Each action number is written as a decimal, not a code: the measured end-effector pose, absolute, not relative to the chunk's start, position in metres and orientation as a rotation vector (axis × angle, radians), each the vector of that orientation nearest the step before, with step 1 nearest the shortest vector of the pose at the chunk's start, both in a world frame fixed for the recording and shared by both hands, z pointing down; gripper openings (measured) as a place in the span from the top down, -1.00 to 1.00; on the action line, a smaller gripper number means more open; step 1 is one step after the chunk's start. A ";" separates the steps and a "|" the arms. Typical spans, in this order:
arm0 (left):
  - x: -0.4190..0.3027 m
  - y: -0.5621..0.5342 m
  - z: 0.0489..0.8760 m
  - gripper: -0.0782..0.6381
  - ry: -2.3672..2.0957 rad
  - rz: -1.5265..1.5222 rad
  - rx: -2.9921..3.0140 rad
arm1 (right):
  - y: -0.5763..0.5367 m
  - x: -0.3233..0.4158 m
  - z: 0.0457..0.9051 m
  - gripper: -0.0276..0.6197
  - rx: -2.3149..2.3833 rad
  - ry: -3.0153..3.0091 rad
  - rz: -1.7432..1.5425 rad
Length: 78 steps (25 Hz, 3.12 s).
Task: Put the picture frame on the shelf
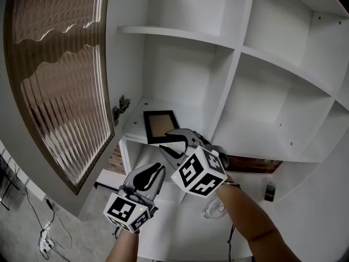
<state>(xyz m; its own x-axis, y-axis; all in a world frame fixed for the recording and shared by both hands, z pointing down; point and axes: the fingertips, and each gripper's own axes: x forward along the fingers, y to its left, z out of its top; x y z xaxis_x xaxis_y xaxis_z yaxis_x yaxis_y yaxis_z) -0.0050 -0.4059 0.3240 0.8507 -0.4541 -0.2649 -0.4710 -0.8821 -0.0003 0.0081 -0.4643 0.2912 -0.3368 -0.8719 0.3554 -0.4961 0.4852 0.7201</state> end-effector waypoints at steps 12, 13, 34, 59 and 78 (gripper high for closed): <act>0.003 -0.391 0.322 0.63 0.755 0.395 -2.960 | -0.428 0.027 0.283 0.54 1.362 -2.201 -0.588; 0.004 -0.389 0.322 0.63 0.755 0.393 -2.965 | -0.425 0.030 0.285 0.55 1.378 -2.220 -0.574; 0.031 -0.334 0.334 0.63 0.745 0.337 -3.001 | -0.337 0.067 0.317 0.86 1.593 -2.438 -0.418; 0.073 -0.249 0.375 0.63 0.764 0.285 -3.020 | -0.233 0.114 0.376 0.87 1.599 -2.587 -0.277; 0.119 -0.183 0.404 0.63 0.788 0.268 -3.028 | -0.165 0.156 0.411 0.87 1.553 -2.656 -0.252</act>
<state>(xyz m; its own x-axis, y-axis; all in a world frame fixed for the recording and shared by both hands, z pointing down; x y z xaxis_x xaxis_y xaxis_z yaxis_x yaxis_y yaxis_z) 0.1186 -0.1835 0.4043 0.8593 -0.4840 -0.1652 -0.4843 -0.8739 0.0414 0.1560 -0.1654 0.4108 -0.4928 -0.8694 -0.0356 -0.8606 0.4809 0.1678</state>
